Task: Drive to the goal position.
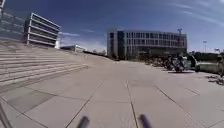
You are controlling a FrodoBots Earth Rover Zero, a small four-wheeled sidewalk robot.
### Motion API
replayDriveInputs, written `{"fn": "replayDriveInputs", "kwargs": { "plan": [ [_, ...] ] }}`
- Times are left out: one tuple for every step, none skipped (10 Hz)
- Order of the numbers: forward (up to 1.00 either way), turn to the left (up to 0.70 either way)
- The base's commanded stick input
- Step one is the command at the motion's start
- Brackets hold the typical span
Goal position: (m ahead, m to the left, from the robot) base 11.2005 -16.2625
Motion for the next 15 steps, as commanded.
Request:
{"fn": "replayDriveInputs", "kwargs": {
  "plan": [
    [0.7,0.0],
    [0.7,0.21],
    [0.7,0.35],
    [0.7,0.35],
    [0.7,0.2],
    [0.7,0.02],
    [0.7,0.0],
    [0.7,0.0],
    [0.7,0.0],
    [0.7,0.0],
    [0.7,0.0],
    [0.7,0.0],
    [0.7,0.0],
    [0.7,0.0],
    [0.7,0.0]
  ]
}}
